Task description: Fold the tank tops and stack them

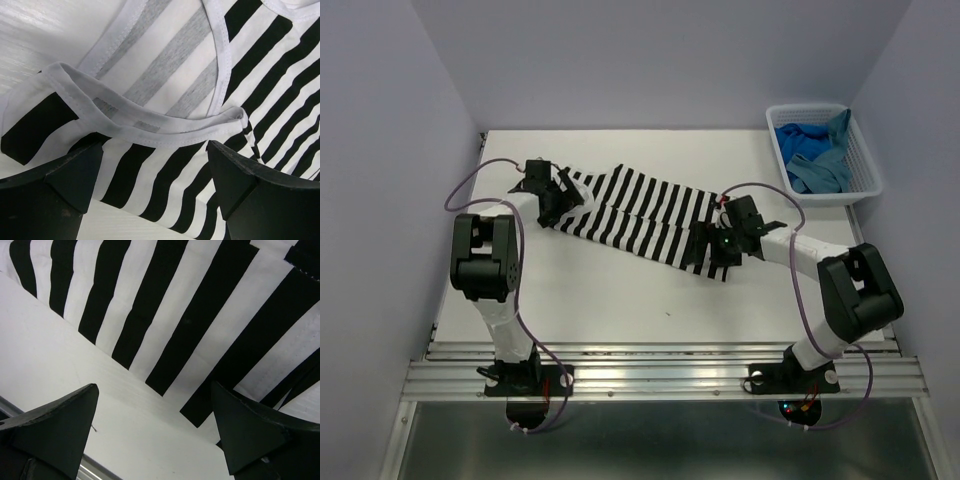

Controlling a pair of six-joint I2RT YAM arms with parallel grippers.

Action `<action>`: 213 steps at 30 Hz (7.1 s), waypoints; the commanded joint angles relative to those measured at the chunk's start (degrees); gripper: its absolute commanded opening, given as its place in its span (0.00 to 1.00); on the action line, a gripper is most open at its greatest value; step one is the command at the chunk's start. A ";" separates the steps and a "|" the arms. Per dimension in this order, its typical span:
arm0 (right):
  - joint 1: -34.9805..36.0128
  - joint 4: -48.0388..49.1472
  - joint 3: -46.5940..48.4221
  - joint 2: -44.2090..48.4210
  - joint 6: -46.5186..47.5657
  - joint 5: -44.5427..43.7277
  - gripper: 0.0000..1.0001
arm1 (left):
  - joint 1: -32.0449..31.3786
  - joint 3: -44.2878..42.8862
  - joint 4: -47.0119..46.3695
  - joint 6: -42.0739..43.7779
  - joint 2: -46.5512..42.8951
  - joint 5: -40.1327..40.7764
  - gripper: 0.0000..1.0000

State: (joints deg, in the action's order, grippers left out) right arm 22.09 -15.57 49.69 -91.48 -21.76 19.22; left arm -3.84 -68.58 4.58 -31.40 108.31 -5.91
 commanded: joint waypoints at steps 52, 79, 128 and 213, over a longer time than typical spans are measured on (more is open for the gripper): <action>-11.01 -10.71 32.57 -16.18 3.57 -19.66 1.00 | -9.88 -50.52 23.73 14.44 27.48 -0.85 0.73; -12.07 -10.35 42.07 -28.31 3.57 -20.89 0.73 | -9.88 -38.65 15.99 14.17 20.01 -2.26 0.00; -10.92 -5.61 5.33 14.92 4.27 -9.65 0.01 | -9.35 16.10 -1.33 5.65 -25.07 -0.51 0.00; 5.07 -4.72 -10.32 12.65 -5.48 -11.47 1.00 | -6.19 29.81 6.85 -11.49 -26.75 15.59 0.99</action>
State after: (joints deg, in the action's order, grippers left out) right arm 26.98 -22.33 39.48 -76.31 -26.46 13.69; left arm -11.92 -40.62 15.64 -43.97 79.68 11.38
